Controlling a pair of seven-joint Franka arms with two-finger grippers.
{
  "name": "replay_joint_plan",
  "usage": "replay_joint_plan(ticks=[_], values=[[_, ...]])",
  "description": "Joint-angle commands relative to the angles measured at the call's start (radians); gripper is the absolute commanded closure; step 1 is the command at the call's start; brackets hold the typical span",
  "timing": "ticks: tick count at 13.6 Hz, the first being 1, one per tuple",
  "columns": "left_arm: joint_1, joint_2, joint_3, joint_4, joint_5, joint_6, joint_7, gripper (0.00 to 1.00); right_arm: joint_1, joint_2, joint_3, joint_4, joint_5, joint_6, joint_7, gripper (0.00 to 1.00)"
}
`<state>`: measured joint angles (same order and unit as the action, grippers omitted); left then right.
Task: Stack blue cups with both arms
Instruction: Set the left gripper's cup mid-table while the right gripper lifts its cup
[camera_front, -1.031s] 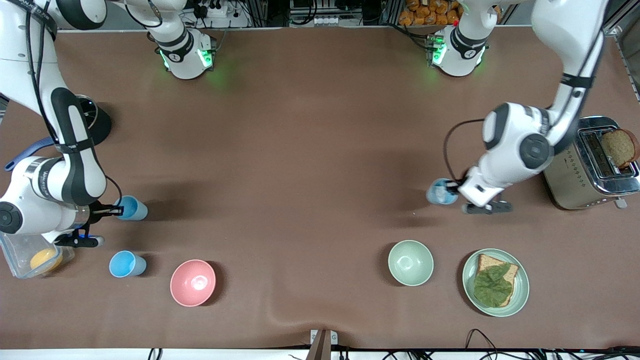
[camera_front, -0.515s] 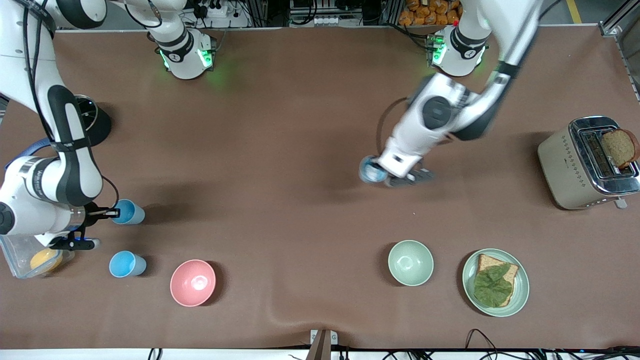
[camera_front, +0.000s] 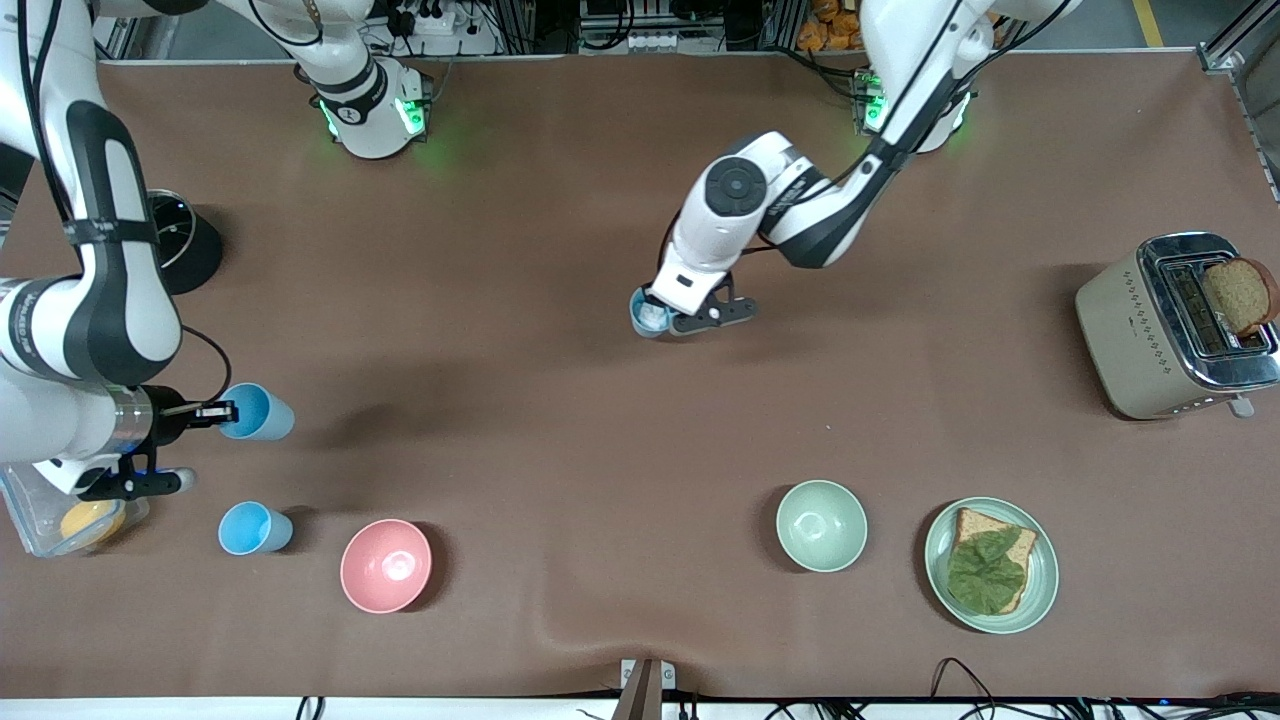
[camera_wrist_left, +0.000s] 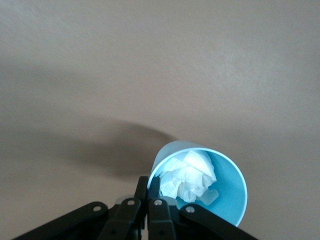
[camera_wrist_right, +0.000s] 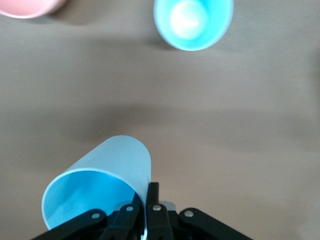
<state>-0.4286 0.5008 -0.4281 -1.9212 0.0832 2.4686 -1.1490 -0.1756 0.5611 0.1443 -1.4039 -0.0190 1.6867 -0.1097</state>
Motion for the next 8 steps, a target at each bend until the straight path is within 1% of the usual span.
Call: replay_joint_plan(ticks=[1, 2, 3, 4, 6, 7, 8], values=[[-0.034, 0.079, 0.011, 0.079, 0.116, 0.000, -0.096, 1.00, -0.004, 0.002, 0.038, 0.016, 0.109, -0.080, 0.091, 1.00], [-0.038, 0.099, 0.011, 0.094, 0.151, 0.000, -0.110, 0.86, -0.002, 0.002, 0.050, 0.016, 0.157, -0.120, 0.120, 1.00], [-0.035, 0.104, 0.011, 0.100, 0.173, 0.000, -0.112, 0.44, -0.002, 0.003, 0.064, 0.014, 0.209, -0.152, 0.167, 1.00], [-0.029, 0.104, 0.011, 0.117, 0.176, -0.003, -0.113, 0.00, 0.004, 0.005, 0.079, 0.014, 0.250, -0.179, 0.224, 1.00], [-0.019, 0.090, 0.011, 0.125, 0.176, -0.016, -0.115, 0.00, 0.050, 0.002, 0.101, 0.016, 0.270, -0.208, 0.365, 1.00], [-0.007, 0.059, 0.017, 0.125, 0.176, -0.040, -0.115, 0.00, 0.074, -0.001, 0.122, 0.016, 0.272, -0.216, 0.436, 1.00], [0.023, 0.006, 0.015, 0.126, 0.178, -0.095, -0.112, 0.00, 0.083, -0.009, 0.156, 0.014, 0.292, -0.205, 0.521, 1.00]])
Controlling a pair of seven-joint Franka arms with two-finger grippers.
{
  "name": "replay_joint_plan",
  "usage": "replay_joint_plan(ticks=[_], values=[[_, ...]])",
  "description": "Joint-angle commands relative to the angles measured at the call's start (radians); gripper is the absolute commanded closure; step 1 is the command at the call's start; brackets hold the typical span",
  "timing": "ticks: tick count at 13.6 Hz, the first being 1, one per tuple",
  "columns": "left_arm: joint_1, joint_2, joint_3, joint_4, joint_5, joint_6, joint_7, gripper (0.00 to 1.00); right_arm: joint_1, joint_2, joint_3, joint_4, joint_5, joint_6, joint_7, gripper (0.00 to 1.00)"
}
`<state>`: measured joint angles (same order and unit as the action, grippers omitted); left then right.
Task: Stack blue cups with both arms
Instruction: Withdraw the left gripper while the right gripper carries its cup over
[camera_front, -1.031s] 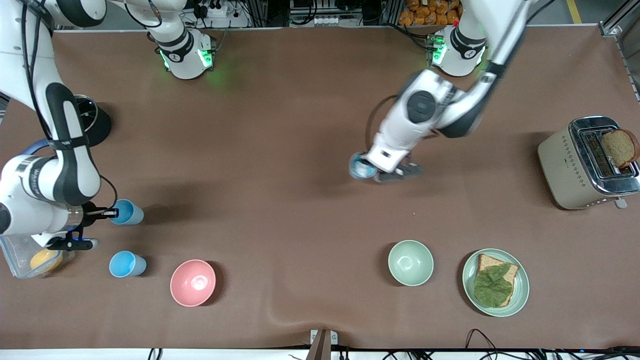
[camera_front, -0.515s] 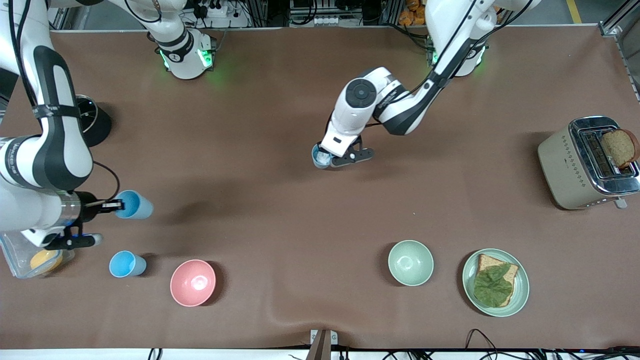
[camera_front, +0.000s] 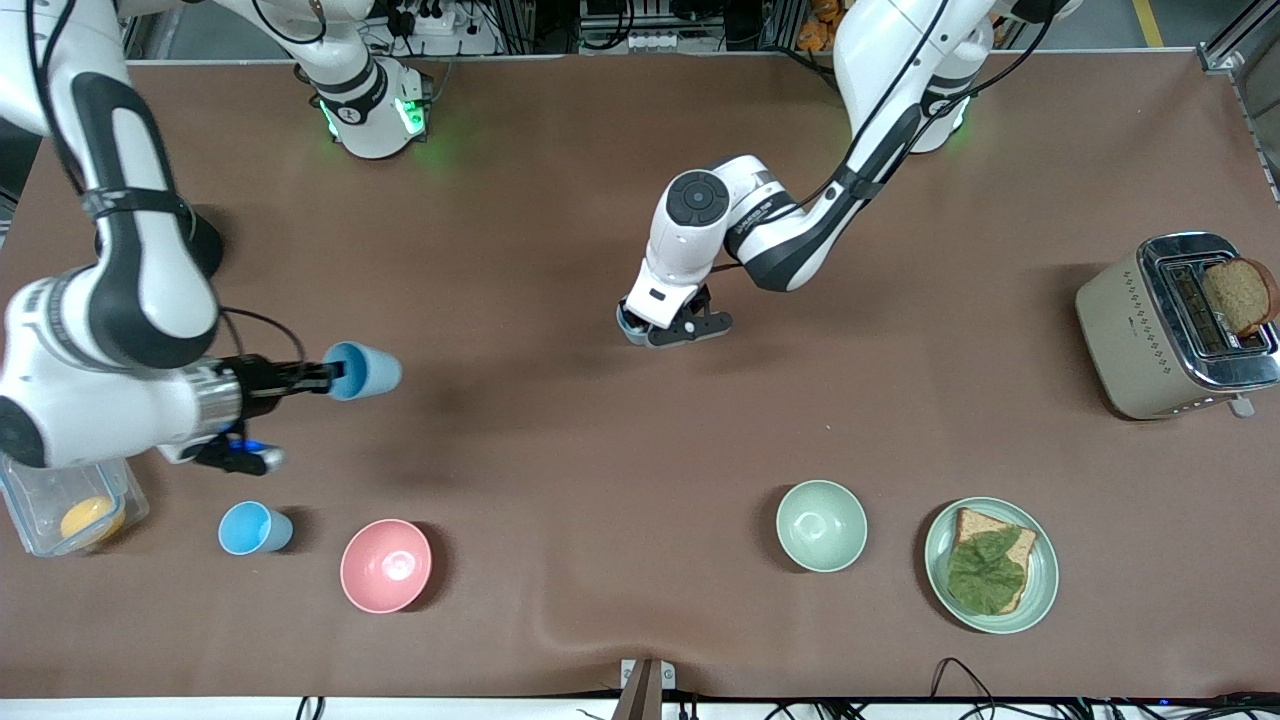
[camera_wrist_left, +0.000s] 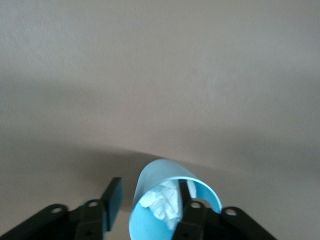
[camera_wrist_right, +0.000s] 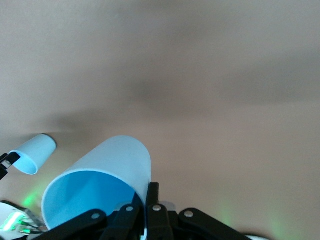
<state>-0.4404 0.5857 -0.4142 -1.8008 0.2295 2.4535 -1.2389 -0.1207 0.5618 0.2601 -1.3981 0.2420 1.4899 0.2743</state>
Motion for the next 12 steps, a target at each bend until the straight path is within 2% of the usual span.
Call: replay_joint_plan(ticks=[1, 2, 3, 5, 7, 10, 12], values=[[0.067, -0.139, 0.002, 0.018, 0.021, -0.152, -0.011, 0.00, 0.036, -0.005, 0.057, 0.007, 0.089, 0.001, 0.211, 1.00], [0.101, -0.179, -0.006, 0.049, 0.018, -0.235, -0.007, 0.00, 0.045, -0.003, 0.057, -0.001, 0.156, 0.013, 0.258, 1.00], [0.112, -0.207, -0.008, 0.087, 0.017, -0.323, -0.007, 0.00, 0.074, -0.003, 0.057, -0.005, 0.180, 0.024, 0.290, 1.00], [0.120, -0.236, 0.002, 0.162, 0.024, -0.448, -0.005, 0.00, 0.160, -0.019, 0.056, -0.059, 0.181, 0.122, 0.391, 1.00], [0.205, -0.282, 0.002, 0.181, 0.033, -0.565, 0.043, 0.00, 0.240, -0.043, 0.057, -0.139, 0.181, 0.258, 0.500, 1.00], [0.392, -0.368, -0.001, 0.184, 0.014, -0.662, 0.434, 0.00, 0.338, -0.039, 0.056, -0.179, 0.183, 0.400, 0.659, 1.00], [0.480, -0.421, -0.009, 0.204, -0.027, -0.724, 0.629, 0.00, 0.369, -0.031, 0.057, -0.183, 0.183, 0.432, 0.732, 1.00]])
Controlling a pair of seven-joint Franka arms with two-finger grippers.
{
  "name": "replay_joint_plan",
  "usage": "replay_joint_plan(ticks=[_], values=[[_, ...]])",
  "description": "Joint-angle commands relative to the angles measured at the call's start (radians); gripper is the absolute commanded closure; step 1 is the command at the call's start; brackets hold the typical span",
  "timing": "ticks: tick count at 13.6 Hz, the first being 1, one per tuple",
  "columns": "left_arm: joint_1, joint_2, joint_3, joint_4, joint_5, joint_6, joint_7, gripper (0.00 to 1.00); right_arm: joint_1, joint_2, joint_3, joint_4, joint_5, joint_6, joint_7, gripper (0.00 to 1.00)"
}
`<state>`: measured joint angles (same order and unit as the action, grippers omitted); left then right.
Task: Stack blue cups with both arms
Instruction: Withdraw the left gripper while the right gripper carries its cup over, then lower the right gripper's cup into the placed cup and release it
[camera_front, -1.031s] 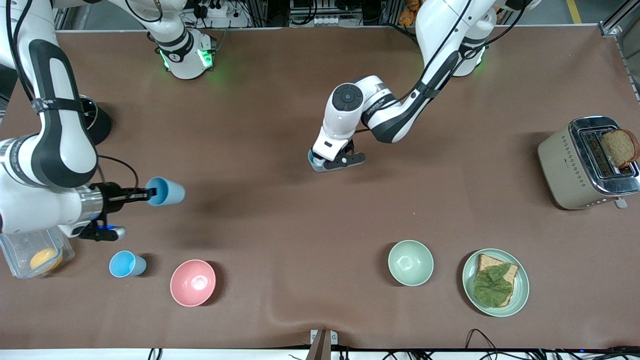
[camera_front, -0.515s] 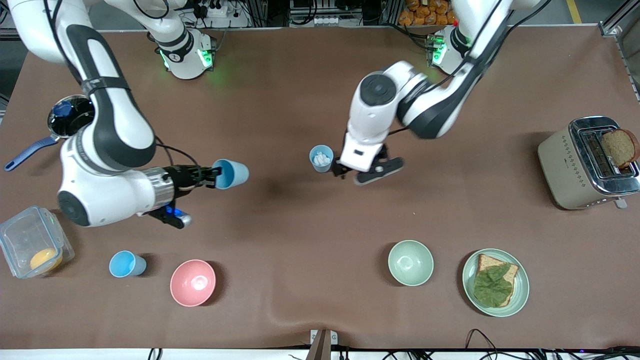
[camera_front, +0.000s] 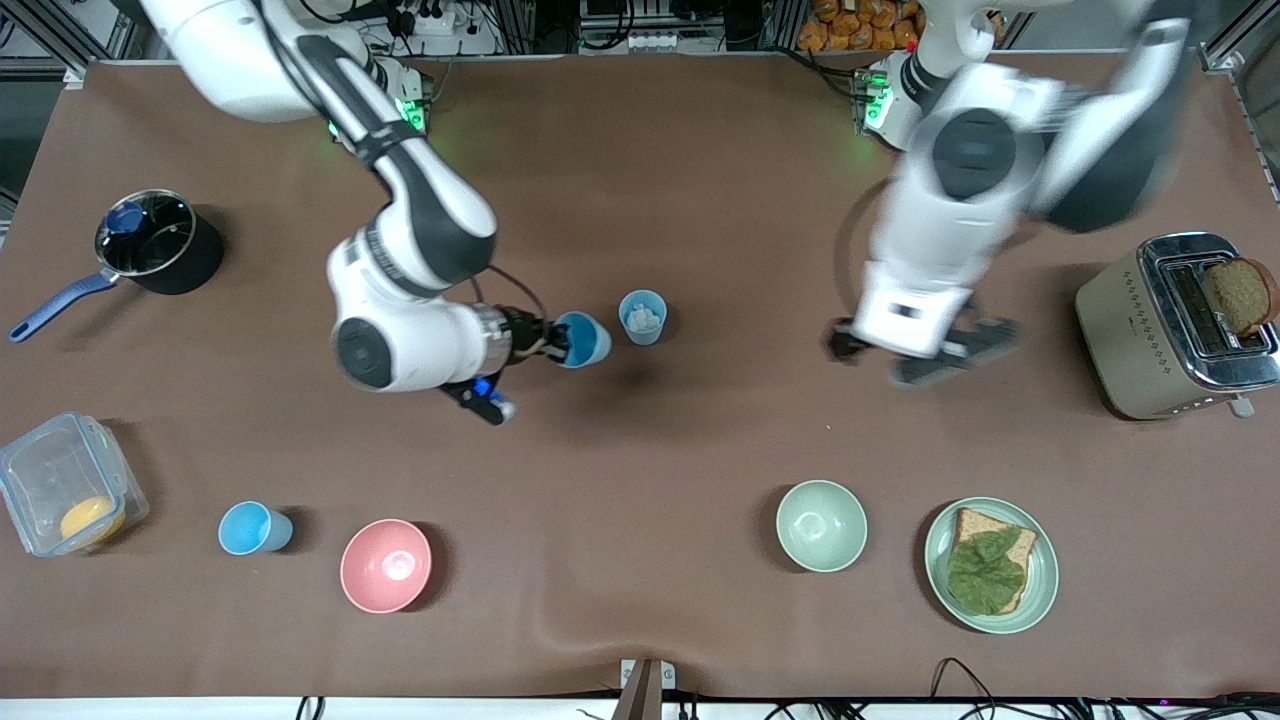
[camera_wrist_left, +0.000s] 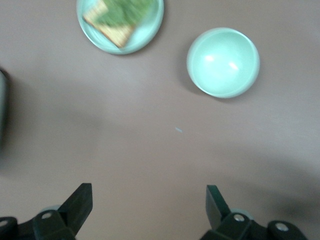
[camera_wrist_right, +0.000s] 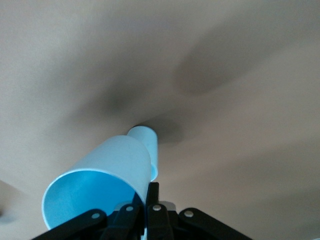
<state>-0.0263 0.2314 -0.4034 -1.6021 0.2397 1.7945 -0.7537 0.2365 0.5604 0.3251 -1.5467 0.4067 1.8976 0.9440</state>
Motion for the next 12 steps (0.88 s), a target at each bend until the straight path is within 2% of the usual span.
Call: replay_joint_plan(ticks=[1, 4, 7, 9, 11, 12], values=[[0.103, -0.078, -0.017, 0.025, -0.087, -0.101, 0.192, 0.00, 0.020, -0.030, -0.008, -0.049, 0.024, 0.027, 0.088, 1.00], [0.172, -0.078, -0.014, 0.111, -0.143, -0.210, 0.286, 0.00, 0.072, -0.030, -0.008, -0.059, 0.024, 0.034, 0.156, 1.00], [0.216, -0.093, -0.017, 0.117, -0.138, -0.254, 0.318, 0.00, 0.089, -0.031, -0.008, -0.095, 0.026, 0.063, 0.157, 1.00], [0.233, -0.115, -0.006, 0.117, -0.143, -0.257, 0.431, 0.00, 0.119, -0.031, -0.008, -0.119, 0.030, 0.093, 0.157, 1.00], [0.144, -0.126, 0.125, 0.117, -0.151, -0.257, 0.502, 0.00, 0.122, -0.031, -0.008, -0.133, 0.030, 0.104, 0.156, 1.00], [0.131, -0.127, 0.162, 0.117, -0.178, -0.257, 0.508, 0.00, 0.133, -0.030, -0.008, -0.133, 0.030, 0.106, 0.156, 1.00]])
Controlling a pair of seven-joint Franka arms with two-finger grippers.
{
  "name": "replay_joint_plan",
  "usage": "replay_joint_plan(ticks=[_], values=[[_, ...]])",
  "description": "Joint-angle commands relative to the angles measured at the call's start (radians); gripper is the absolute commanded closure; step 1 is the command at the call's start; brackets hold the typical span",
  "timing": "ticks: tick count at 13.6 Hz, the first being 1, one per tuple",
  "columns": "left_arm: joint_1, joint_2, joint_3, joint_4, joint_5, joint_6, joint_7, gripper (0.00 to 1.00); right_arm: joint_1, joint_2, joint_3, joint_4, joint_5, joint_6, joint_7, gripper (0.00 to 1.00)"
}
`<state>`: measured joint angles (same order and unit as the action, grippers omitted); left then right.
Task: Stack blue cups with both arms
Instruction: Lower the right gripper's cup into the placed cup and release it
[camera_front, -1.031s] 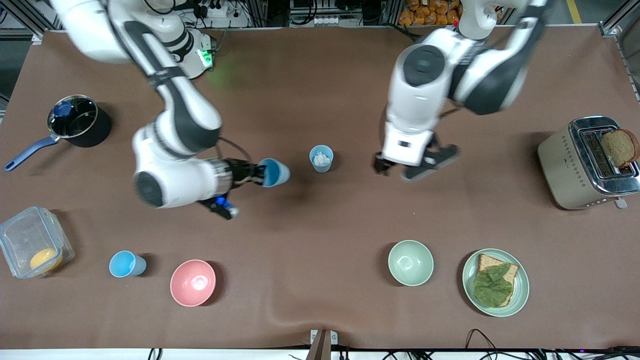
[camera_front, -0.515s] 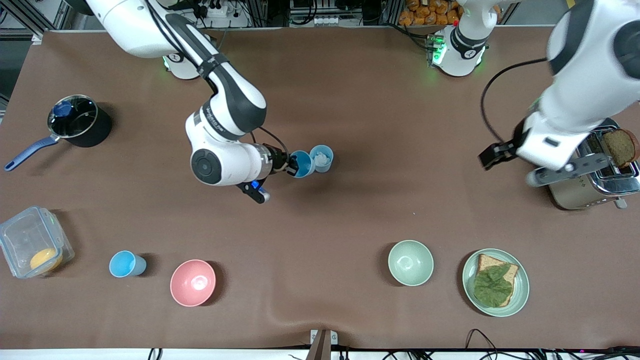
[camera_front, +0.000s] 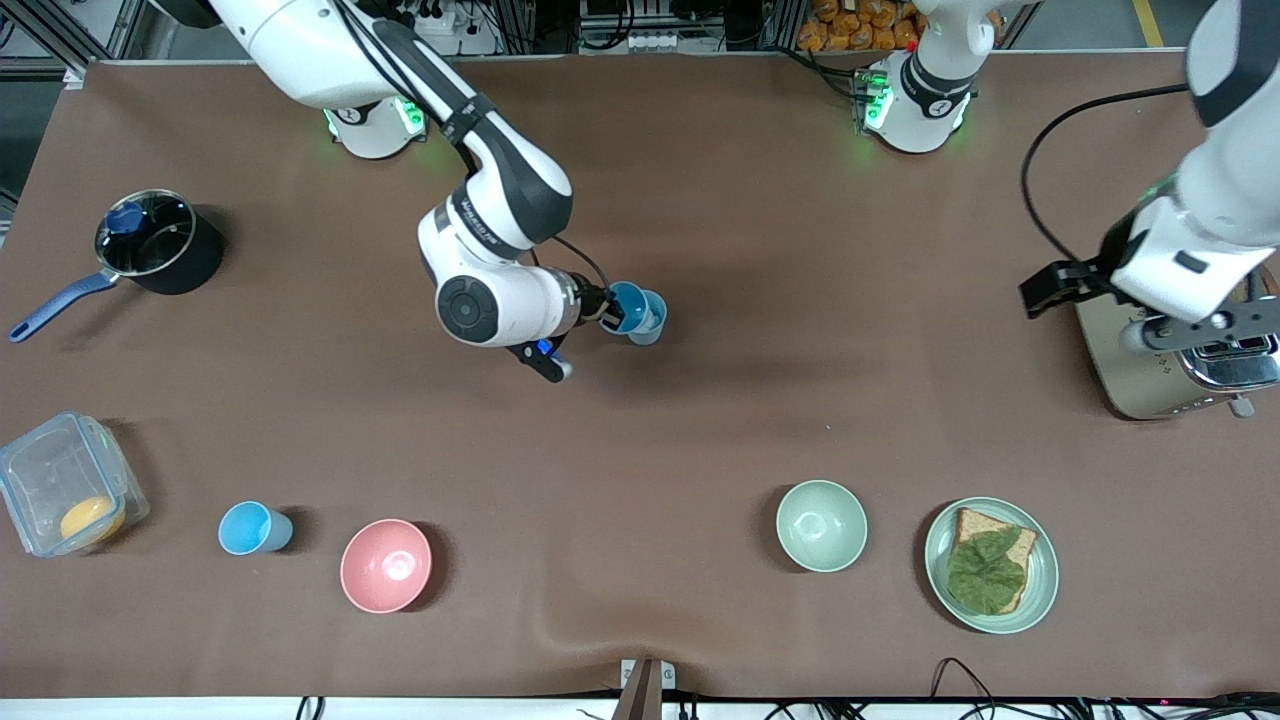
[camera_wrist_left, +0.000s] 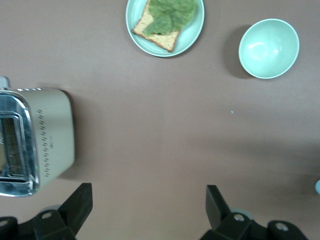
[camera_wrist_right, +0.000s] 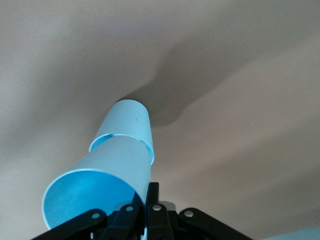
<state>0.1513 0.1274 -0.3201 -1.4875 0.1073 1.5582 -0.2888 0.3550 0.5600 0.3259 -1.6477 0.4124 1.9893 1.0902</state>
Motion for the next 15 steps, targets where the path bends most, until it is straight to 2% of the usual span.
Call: replay_joint_plan(ticks=[1, 3, 6, 7, 8, 9, 11, 13, 15], values=[[-0.048, -0.025, 0.088, 0.003, -0.072, -0.021, 0.063, 0.00, 0.028, -0.028, -0.008, -0.035, 0.025, 0.022, 0.010, 1.00], [-0.041, -0.035, 0.087, 0.003, -0.070, -0.021, 0.068, 0.00, 0.036, -0.025, -0.008, -0.055, 0.025, 0.069, 0.011, 1.00], [-0.038, -0.037, 0.085, 0.003, -0.075, -0.021, 0.069, 0.00, 0.039, -0.025, -0.010, -0.055, 0.023, 0.068, 0.013, 0.99], [-0.036, -0.038, 0.085, 0.003, -0.072, -0.021, 0.071, 0.00, 0.036, -0.025, -0.011, -0.055, 0.013, 0.062, 0.011, 0.64], [-0.036, -0.038, 0.085, 0.003, -0.073, -0.021, 0.071, 0.00, 0.036, -0.031, -0.013, -0.055, 0.008, 0.059, 0.010, 0.09], [-0.036, -0.037, 0.087, 0.003, -0.077, -0.021, 0.071, 0.00, 0.033, -0.038, -0.016, -0.054, 0.008, 0.042, 0.011, 0.00], [-0.038, -0.034, 0.087, 0.004, -0.077, -0.020, 0.071, 0.00, -0.005, -0.064, -0.021, -0.031, 0.006, -0.044, 0.004, 0.00], [-0.035, -0.037, 0.087, 0.004, -0.078, -0.021, 0.073, 0.00, -0.091, -0.101, -0.018, -0.003, -0.004, -0.143, -0.036, 0.00], [-0.021, -0.038, 0.084, 0.004, -0.081, -0.021, 0.073, 0.00, -0.161, -0.132, -0.019, 0.025, -0.053, -0.262, -0.177, 0.00]])
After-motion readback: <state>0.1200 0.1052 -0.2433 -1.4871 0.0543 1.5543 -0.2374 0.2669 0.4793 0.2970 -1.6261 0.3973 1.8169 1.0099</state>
